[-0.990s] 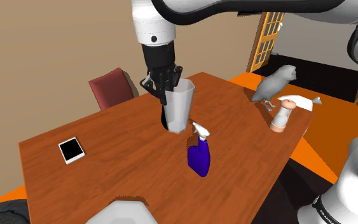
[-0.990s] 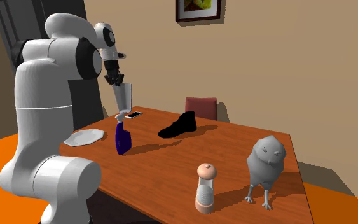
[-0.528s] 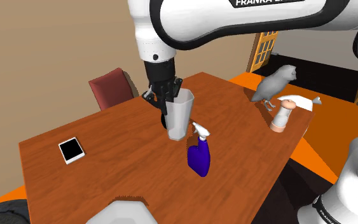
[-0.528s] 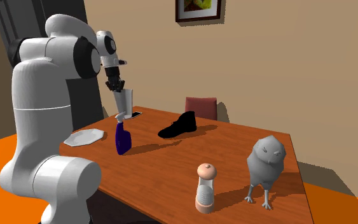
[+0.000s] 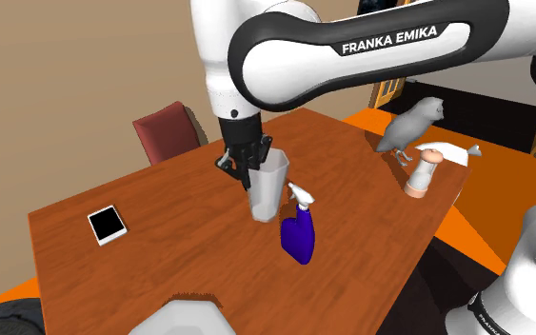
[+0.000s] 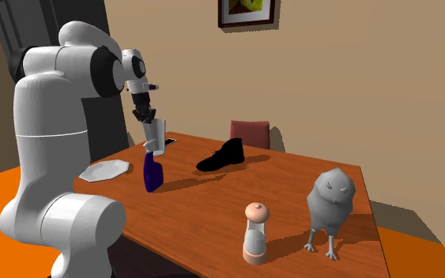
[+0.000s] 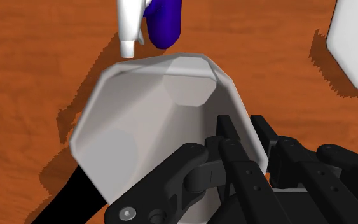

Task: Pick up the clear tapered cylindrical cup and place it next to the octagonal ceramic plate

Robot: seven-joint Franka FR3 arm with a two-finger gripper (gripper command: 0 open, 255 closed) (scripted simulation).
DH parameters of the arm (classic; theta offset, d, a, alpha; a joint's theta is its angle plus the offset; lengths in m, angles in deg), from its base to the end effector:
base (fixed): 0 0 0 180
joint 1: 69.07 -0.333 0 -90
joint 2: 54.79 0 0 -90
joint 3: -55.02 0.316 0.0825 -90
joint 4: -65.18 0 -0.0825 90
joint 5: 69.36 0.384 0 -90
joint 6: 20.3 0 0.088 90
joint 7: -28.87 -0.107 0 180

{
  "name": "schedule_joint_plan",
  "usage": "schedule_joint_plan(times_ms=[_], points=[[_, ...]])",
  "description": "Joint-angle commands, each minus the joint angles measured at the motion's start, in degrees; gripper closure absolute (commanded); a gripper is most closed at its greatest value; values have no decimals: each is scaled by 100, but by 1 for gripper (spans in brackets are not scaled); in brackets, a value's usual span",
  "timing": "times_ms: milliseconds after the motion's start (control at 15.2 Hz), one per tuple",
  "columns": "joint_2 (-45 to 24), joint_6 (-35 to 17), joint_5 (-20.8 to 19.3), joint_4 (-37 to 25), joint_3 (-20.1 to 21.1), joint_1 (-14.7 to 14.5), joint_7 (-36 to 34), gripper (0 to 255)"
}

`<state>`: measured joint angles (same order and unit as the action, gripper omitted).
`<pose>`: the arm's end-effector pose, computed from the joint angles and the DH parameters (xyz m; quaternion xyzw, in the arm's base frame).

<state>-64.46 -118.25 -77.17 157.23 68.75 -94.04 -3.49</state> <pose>0.4878 0.3622 0.5239 0.9963 0.0656 0.0028 0.0560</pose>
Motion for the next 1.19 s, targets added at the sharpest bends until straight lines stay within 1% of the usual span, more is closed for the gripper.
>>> schedule_joint_plan(times_ms=[0,1122], points=[[10,-156,-1,159,-4,8,-9,255],[-201,-1391,-101,1199,-31,20,-164,255]])
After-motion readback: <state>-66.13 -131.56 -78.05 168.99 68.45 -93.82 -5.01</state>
